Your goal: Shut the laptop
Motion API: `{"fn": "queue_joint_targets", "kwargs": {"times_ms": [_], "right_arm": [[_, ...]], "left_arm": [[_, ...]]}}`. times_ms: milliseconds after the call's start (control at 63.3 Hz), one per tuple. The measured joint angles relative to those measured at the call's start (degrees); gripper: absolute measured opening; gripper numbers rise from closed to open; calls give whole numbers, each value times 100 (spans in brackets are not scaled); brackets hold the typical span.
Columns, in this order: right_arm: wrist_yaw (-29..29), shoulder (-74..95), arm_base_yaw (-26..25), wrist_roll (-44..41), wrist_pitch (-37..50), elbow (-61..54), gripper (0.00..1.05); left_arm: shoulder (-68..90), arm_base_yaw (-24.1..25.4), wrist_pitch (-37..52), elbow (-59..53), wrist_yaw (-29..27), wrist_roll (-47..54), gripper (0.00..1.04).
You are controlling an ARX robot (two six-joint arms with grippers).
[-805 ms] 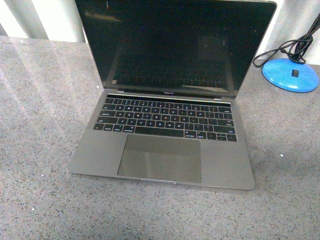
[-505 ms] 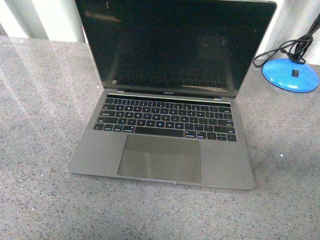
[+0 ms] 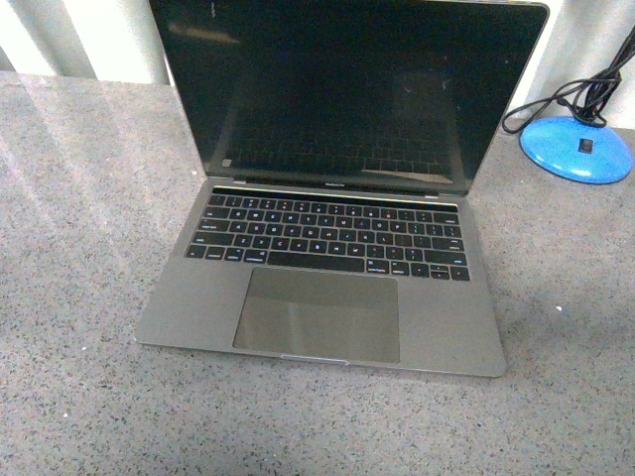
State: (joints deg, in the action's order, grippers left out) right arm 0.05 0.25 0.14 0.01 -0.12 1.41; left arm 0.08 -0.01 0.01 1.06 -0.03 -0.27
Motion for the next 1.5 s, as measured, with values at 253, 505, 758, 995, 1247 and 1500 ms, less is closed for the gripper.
{"fn": "queue_joint_targets", "kwargs": {"times_ms": [253, 505, 758, 995, 1247, 1500], "right_arm": [[0, 28, 0, 15, -39, 11, 95], [-684, 3928, -542, 9, -955, 1495, 95], [-415, 6553, 118, -951, 162, 2977, 95], [-219, 8286, 463, -1633, 531, 4616, 95], [-232, 9294, 621, -1690, 396, 5949, 95], [-339, 9801, 1034, -1539, 433, 6601, 60]], "left_arm": [[22, -15, -26, 7, -63, -17, 98], [2712, 278, 114, 828, -299, -1244, 98], [5370, 166, 2297, 1998, 546, -1027, 98], [7243, -284, 3521, 2909, 518, -643, 98], [8345, -603, 3788, 3657, 728, -531, 98], [9154, -673, 3705, 4538, 651, -651, 74]]}}
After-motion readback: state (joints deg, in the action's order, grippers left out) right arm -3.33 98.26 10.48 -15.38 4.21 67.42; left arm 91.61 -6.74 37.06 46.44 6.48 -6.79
